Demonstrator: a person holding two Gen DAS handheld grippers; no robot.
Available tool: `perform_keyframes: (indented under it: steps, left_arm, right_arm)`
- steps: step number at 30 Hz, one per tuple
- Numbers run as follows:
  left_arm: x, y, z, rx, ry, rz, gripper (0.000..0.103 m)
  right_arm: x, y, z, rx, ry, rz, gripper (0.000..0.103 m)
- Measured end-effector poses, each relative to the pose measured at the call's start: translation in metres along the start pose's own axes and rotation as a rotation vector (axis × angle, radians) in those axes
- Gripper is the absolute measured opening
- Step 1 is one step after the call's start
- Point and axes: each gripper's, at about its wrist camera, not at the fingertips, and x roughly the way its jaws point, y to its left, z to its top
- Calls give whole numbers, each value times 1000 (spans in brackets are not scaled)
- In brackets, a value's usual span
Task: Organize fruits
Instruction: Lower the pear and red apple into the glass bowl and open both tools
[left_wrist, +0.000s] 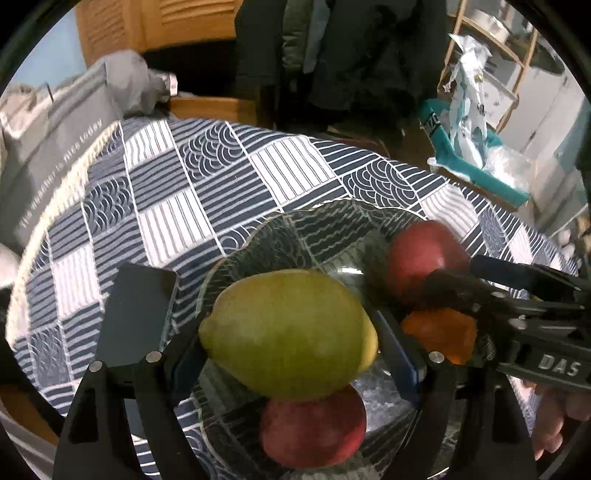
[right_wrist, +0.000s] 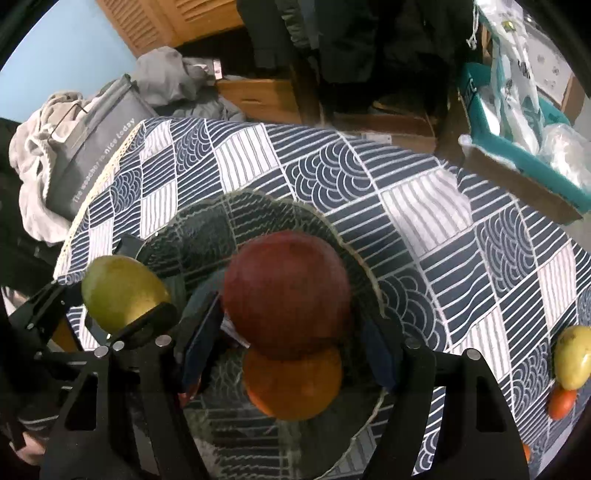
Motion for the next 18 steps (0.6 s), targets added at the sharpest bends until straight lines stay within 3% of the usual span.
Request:
perform_keyframes:
  steps: [3, 4, 18]
  left_arm:
    - [4, 4, -1, -29, 20, 1, 86]
    - [4, 5, -2, -38, 19, 32, 86]
    - [-31, -13, 2, 28, -88, 19, 84]
  right_arm:
    - [-9, 2, 4, -4, -24, 3, 74]
    - [-11, 2, 4, -7, -31, 0, 74]
    - [-40, -7, 3, -3, -95, -71, 74]
